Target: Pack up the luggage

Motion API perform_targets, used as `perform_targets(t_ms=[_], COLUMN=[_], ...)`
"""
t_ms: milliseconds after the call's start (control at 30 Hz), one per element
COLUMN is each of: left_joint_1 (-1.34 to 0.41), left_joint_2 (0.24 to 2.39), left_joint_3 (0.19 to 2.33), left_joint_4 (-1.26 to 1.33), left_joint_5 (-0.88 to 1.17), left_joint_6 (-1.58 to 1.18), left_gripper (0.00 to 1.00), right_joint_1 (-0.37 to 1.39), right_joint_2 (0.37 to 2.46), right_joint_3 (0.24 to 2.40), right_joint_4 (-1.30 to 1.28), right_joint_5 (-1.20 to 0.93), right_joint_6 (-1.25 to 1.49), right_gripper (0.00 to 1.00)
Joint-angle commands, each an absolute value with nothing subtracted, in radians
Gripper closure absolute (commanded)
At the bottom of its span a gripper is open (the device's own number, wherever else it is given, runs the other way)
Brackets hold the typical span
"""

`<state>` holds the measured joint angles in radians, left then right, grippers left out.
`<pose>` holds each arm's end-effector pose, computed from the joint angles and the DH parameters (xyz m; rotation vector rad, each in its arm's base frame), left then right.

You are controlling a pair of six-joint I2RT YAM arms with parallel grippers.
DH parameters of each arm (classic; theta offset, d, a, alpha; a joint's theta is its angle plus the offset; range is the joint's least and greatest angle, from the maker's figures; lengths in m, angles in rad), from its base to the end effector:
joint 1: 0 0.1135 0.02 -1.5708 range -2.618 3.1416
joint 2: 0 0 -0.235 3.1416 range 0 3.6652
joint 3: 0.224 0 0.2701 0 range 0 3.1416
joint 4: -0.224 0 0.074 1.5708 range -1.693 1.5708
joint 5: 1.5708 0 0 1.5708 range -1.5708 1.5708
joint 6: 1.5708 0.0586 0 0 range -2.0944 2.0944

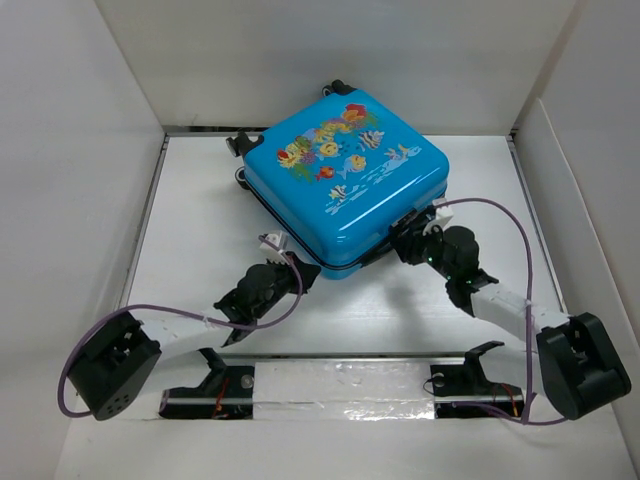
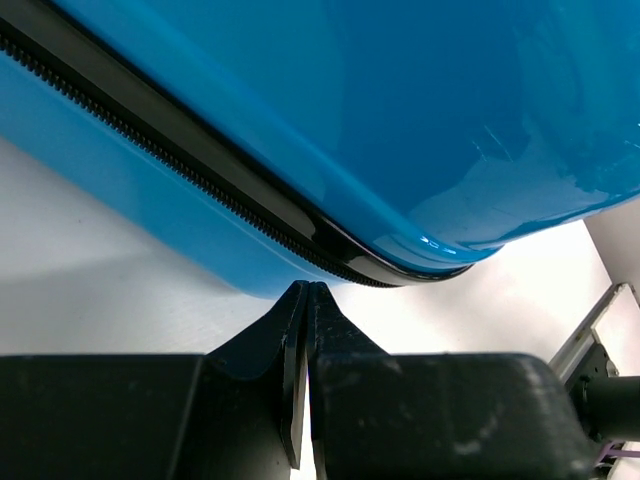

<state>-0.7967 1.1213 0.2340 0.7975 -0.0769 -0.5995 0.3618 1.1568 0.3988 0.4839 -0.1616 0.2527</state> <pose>0.1868 -0.1846 0.1470 0.1115 1.7548 -0.9806 0.2631 0.1097 0.1555 -0.2173 1.8681 0.5750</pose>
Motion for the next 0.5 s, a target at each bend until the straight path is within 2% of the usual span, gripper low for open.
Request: perform_targets(t_ms=[0,100,167,233,333,467], left_joint_1=[-0.799,-0.799,-0.799,-0.799,-0.799,-0.799], left_joint_2=[1.135,1.152,1.163,1.167,1.178,1.222], left_joint_3=[0.284,0.285,0.288,0.291,0.293,0.299], left_joint_4=[0.874,0.891,0.896,0.897,0.917,0.959], left_joint_5=[-0.086,-0.081,-0.084,-0.084,-0.072,-0.064], left_joint_6=[-0.581,-0.583,-0.581,-0.583,-0.583,-0.591], left_gripper=[1.0,1.0,1.0,1.0,1.0,1.0], right_joint_1=[0.362,0.362,0.362,0.362,0.362,0.374], right_joint_2=[1.172,1.186,1.195,1.198,1.189,1.151], right_joint_3=[0.443,0.433,0.417,0.404,0.376,0.357], right_joint_4=[0.578,0.604,0.633,0.656,0.687,0.646], right_joint_5=[-0.156,-0.179,-0.179,-0.181,-0.178,-0.158], right_joint_6=[0.229,0.232,0.244,0.253,0.276,0.282], right_gripper=[0.63,0.72,0.81,0.85,0.98,1.0])
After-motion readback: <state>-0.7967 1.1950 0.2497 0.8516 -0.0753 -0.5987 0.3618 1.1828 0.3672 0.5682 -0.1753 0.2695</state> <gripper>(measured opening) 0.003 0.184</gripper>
